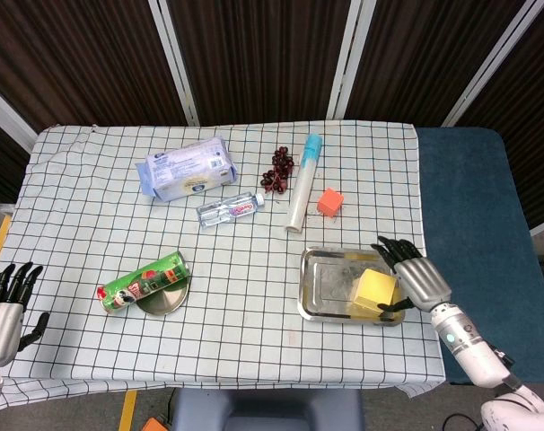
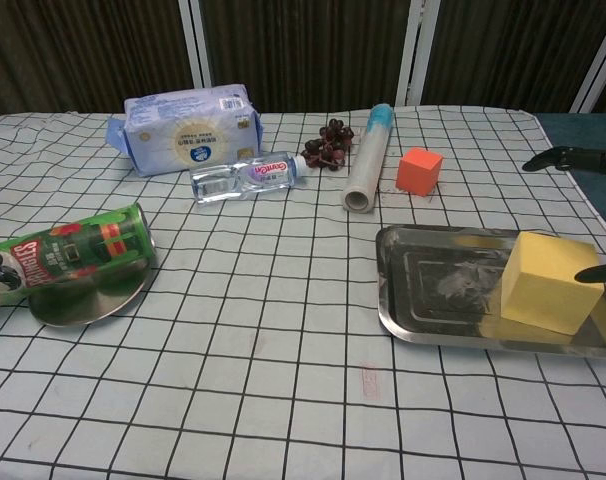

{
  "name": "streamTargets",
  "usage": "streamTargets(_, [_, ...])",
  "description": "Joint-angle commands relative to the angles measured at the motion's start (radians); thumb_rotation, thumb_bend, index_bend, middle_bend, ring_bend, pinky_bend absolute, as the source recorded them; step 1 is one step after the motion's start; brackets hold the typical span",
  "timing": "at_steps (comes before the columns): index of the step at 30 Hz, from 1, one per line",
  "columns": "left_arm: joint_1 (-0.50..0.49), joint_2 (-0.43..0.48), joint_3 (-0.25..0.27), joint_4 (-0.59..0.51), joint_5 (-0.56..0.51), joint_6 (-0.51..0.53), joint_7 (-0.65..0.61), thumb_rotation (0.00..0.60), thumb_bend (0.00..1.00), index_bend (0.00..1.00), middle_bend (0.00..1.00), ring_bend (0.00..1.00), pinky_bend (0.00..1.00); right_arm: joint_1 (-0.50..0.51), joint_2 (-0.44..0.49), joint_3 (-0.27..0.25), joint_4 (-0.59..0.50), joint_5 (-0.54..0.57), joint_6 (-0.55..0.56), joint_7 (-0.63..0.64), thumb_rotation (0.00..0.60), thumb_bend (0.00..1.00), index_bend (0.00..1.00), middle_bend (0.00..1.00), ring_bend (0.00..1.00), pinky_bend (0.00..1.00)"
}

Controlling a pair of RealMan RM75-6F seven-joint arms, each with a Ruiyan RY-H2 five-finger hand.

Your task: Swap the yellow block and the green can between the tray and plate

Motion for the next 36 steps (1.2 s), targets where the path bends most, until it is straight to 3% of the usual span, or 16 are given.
streamTargets(1, [-0.001, 0.001, 0.001, 0.000, 0.000, -0.002, -0.002, 0.600, 0.38, 0.10, 0.09, 0.00, 0.15, 0.042, -0.035, 0.019, 0.009, 0.074, -0.057, -0.038, 0.600, 0.01, 0.06, 0.10, 0.13, 0.12])
streamTargets(8, [0.000, 0.004, -0.004, 0.003, -0.013, -0.007, -0.014, 0.600, 0.38, 0.10, 0.10, 0.00, 0.15, 0.084, -0.055, 0.011, 0.016, 0.155, -0.114, -0.087, 0.600, 0.01, 0.12, 0.16, 0.20, 0.18])
streamTargets(13, [0.002, 0.008, -0.007, 0.001, -0.024, -0.008, -0.019, 0.600, 0.38, 0.11, 0.10, 0.00, 0.15, 0.101, -0.070, 0.006, 0.022, 0.202, -0.118, -0.127, 0.600, 0.01, 0.20, 0.24, 0.29, 0.34])
streamTargets(18, [0.002, 0.008, -0.008, 0.003, -0.031, -0.013, -0.023, 0.600, 0.38, 0.12, 0.10, 0.00, 0.15, 0.117, -0.096, 0.004, 0.042, 0.244, -0.114, -0.157, 0.600, 0.01, 0.30, 0.34, 0.40, 0.44])
streamTargets(28, [0.002, 0.010, -0.007, -0.002, -0.030, -0.015, -0.023, 0.600, 0.38, 0.12, 0.10, 0.00, 0.15, 0.120, -0.136, 0.007, 0.077, 0.229, -0.047, -0.165, 0.600, 0.04, 0.68, 0.61, 0.72, 0.72])
streamTargets(32, [-0.001, 0.009, -0.006, -0.002, -0.032, -0.023, -0.021, 0.600, 0.38, 0.12, 0.10, 0.00, 0.15, 0.132, -0.140, 0.027, 0.056, 0.187, -0.023, -0.140, 0.600, 0.12, 0.73, 0.65, 0.76, 0.76])
streamTargets(36, [-0.005, 0.011, 0.001, -0.008, -0.036, -0.041, -0.010, 0.600, 0.37, 0.12, 0.10, 0.00, 0.15, 0.178, -0.163, 0.062, 0.024, 0.137, -0.022, -0.121, 0.600, 0.13, 0.75, 0.66, 0.77, 0.77])
